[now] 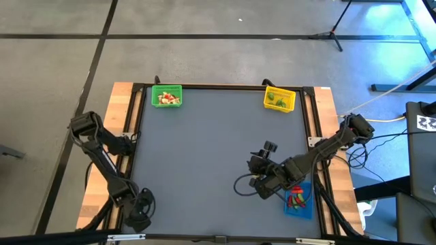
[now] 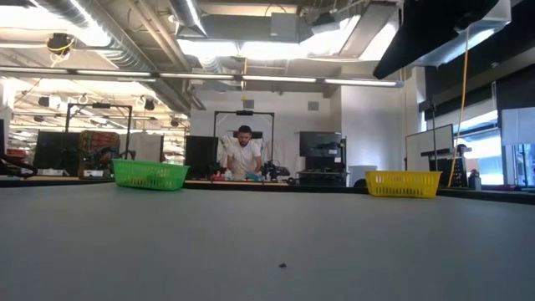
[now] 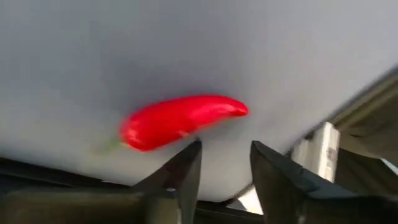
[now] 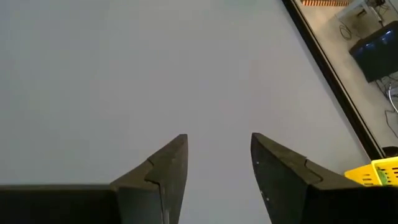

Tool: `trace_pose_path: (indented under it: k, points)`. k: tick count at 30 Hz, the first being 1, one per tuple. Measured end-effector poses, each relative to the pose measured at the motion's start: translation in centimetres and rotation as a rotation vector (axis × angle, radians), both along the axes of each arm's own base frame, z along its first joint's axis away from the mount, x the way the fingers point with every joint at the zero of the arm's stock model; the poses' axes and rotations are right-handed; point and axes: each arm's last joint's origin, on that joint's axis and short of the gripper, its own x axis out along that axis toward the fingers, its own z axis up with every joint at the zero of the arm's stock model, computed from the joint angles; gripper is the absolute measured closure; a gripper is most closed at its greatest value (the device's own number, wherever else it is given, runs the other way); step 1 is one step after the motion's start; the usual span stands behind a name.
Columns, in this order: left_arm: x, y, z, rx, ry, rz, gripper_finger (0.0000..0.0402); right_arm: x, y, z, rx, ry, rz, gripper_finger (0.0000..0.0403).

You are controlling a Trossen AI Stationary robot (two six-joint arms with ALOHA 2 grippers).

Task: Sort produce into baskets
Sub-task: Put the red chili pepper into the blue bin

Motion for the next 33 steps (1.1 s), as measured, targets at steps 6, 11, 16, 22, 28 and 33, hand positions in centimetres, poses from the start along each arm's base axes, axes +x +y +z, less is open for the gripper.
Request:
trace_pose_path:
  k: [6, 11, 16, 22, 28, 33]
  points:
    - [-0.1, 0.1, 0.4, -0.013, -0.026, -0.048, 0.0321, 0.0, 0.0, 0.0, 0.004, -0.005, 0.000, 0.0226]
    - [0.0, 0.5, 2.5, -0.096, -0.086, -0.069, 0.0336, 0.1, 0.0, 0.0, 0.004, -0.007, 0.002, 0.0226]
    - [0.1, 1.4, 4.7, -0.087, -0.277, -0.033, 0.0332, 0.1, 0.0, 0.0, 0.005, -0.009, 0.002, 0.0226]
    - [0.5, 2.1, 5.0, -0.014, -0.418, -0.107, 0.0297, 0.1, 0.1, 0.0, 0.016, -0.012, 0.000, 0.0226]
    - [0.1, 2.4, 4.1, 0.076, -0.414, -0.248, 0.0240, 0.1, 0.1, -0.1, 0.039, 0.001, 0.007, 0.0226]
    - [-0.9, 2.0, 3.1, 0.129, -0.423, -0.424, 0.0225, 0.1, 0.1, -0.1, 0.039, 0.001, 0.008, 0.0226]
